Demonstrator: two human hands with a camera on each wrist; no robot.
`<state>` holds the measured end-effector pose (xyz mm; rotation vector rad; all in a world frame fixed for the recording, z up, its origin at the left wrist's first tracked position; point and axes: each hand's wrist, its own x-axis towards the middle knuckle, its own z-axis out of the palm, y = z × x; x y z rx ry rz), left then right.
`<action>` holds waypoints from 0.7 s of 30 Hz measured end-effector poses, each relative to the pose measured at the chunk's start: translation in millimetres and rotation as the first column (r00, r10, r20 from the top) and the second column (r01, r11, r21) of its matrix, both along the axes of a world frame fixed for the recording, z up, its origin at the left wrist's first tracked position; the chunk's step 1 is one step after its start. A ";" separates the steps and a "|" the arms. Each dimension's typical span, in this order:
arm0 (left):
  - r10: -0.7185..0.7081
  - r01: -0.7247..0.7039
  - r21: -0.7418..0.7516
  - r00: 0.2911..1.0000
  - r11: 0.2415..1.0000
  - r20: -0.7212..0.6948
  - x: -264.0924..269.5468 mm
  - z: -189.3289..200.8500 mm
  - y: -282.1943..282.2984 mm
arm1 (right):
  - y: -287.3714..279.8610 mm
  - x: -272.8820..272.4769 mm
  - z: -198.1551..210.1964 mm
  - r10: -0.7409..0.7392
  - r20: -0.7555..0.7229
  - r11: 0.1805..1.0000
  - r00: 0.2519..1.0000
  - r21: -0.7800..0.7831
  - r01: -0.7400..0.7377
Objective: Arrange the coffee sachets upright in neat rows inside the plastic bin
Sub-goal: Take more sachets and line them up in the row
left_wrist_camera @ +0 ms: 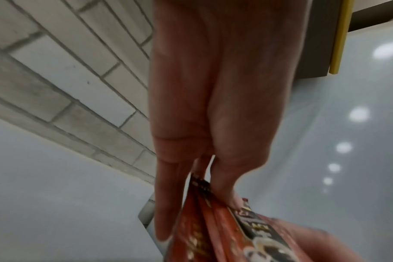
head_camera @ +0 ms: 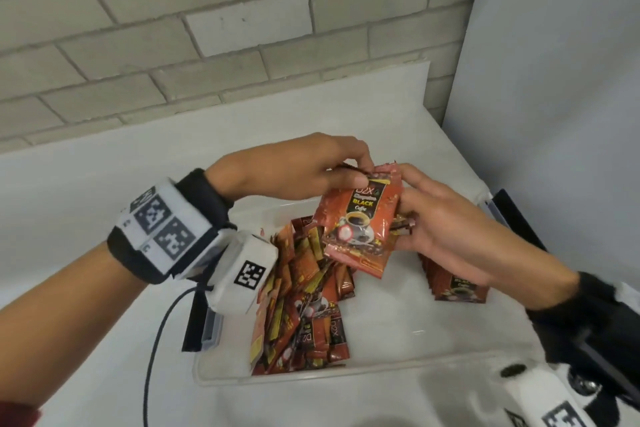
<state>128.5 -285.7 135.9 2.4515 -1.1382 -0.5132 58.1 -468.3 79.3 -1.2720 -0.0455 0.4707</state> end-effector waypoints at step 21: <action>-0.143 -0.588 -0.325 0.334 0.741 -0.932 -31.1 -56.5 -86.0 | -51.0 -22.1 -28.4 -0.331 0.188 0.943 0.925 0.027 0.332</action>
